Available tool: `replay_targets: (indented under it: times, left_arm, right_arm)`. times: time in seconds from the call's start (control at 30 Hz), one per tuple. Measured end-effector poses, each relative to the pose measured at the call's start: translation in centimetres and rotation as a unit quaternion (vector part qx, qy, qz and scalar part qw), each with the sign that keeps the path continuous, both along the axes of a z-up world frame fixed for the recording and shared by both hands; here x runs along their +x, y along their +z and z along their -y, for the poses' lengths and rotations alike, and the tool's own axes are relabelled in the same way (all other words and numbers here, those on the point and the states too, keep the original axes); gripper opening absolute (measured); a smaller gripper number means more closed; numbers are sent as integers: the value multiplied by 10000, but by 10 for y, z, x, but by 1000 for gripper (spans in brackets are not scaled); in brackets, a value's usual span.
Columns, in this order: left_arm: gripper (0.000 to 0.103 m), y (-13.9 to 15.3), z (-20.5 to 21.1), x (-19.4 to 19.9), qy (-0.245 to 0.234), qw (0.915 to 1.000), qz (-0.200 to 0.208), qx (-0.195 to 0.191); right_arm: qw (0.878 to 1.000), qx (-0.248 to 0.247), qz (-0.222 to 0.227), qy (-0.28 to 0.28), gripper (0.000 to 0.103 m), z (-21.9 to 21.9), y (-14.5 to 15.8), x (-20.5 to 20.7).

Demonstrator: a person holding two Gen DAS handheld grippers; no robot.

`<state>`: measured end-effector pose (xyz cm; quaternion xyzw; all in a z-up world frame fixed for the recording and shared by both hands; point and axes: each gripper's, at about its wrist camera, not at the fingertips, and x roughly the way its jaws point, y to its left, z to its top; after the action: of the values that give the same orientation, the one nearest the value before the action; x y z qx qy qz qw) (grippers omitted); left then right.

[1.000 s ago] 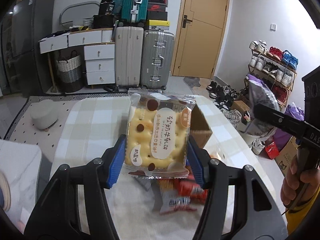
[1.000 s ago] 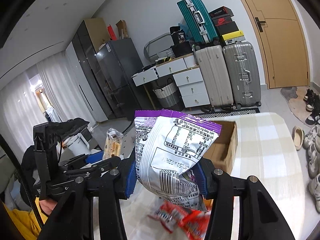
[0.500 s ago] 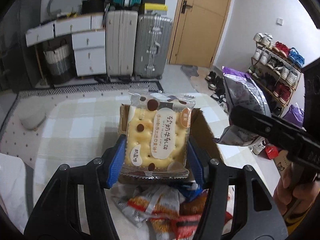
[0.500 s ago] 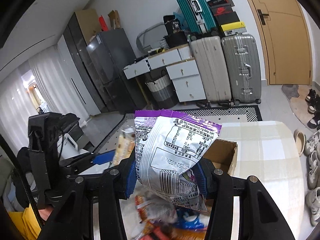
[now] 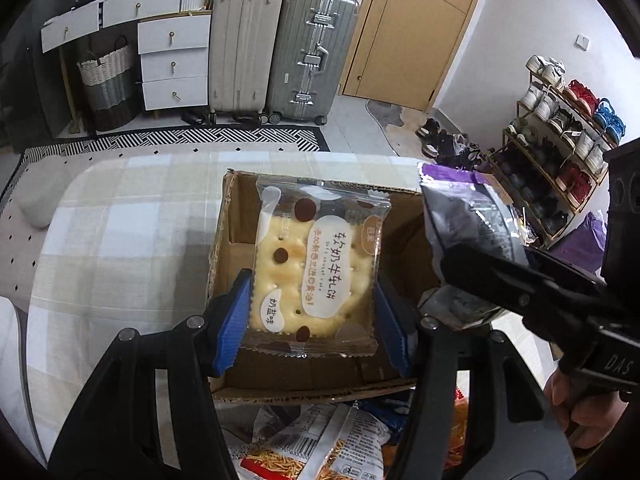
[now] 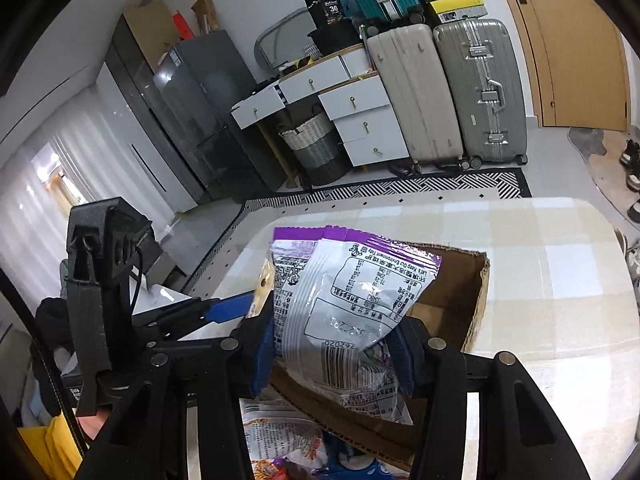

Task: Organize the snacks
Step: 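Carry the cracker packet into the box with the left tool while the right tool carries the chip bag, then open the left tool over the box while the right tool releases the chip bag inside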

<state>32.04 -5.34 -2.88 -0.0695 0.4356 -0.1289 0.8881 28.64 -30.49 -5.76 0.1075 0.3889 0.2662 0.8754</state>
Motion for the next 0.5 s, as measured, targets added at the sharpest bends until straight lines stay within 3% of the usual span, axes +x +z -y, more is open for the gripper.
replay_targets:
  times: [0.2, 0.5]
  left_arm:
    - [56, -16, 8, 14, -72, 9999, -74, 131]
    - [56, -30, 7, 23, -58, 9999, -122, 36]
  right_arm:
    - [9999, -111, -109, -27, 50, -3, -14, 1]
    - [9994, -243, -201, -118, 50, -5, -20, -1]
